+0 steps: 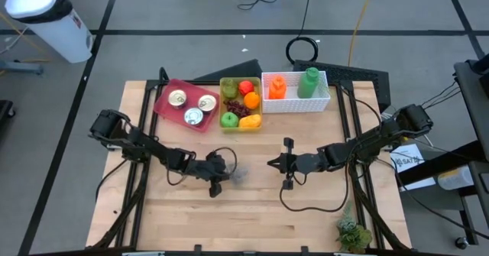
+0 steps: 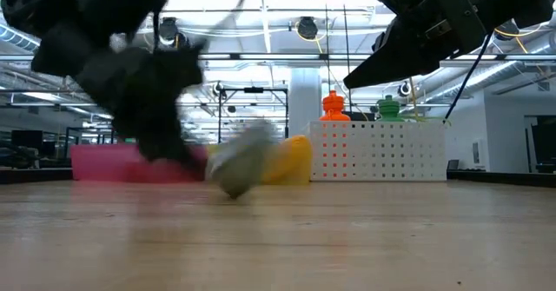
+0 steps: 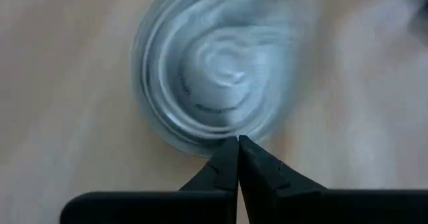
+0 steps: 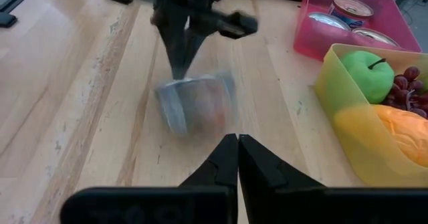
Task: Pick & Place Food Item
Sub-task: Put the green tuna can into the red bin
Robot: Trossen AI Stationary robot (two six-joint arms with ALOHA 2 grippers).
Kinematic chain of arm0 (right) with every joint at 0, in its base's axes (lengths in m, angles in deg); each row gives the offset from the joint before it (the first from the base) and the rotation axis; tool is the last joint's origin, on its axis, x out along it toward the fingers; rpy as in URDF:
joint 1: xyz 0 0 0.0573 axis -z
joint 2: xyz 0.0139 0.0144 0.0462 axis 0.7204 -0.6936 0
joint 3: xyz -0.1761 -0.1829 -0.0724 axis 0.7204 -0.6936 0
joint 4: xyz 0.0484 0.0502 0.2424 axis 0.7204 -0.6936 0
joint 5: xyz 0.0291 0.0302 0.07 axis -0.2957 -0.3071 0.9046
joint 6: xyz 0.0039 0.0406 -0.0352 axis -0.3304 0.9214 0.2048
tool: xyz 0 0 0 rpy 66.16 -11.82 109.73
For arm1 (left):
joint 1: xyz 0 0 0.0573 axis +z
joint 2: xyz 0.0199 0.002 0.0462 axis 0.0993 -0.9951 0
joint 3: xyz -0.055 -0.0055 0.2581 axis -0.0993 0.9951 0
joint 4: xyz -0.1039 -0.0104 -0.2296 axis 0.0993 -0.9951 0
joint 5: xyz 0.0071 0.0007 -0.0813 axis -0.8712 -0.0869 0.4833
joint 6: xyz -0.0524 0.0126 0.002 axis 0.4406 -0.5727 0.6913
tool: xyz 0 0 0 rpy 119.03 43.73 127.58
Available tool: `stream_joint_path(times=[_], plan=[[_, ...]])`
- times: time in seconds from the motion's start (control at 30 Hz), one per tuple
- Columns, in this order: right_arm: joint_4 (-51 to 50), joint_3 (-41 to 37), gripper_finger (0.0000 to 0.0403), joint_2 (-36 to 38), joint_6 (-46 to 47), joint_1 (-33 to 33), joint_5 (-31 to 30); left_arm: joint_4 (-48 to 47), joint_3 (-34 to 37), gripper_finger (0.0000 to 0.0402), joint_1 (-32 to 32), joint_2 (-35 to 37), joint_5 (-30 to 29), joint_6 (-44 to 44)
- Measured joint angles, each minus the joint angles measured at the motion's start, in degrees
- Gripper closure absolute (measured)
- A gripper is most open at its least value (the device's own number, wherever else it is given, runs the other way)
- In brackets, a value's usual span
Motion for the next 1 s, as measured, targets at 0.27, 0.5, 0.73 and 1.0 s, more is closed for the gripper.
stream_joint_path(times=[0.27,0.5,0.73,1.0], plan=[[0.4,0.0,0.0402,0.0,0.0,0.0,0.1,-3.9,0.7,0.0387,-0.1,-0.4,0.1,2.0],[1.7,0.0,0.0397,0.0,1.5,-0.1,1.9,-2.2,0.7,0.0393,-0.1,-0.4,-0.4,-0.7],[14.6,0.0,0.0313,-6.1,0.3,-0.2,11.4,0.2,0.8,0.0379,-0.1,-0.4,-1.0,-0.9],[34.1,1.5,0.0156,-20.6,-5.1,3.7,18.3,1.8,0.7,0.0350,-0.1,-0.4,-0.9,-1.0]])
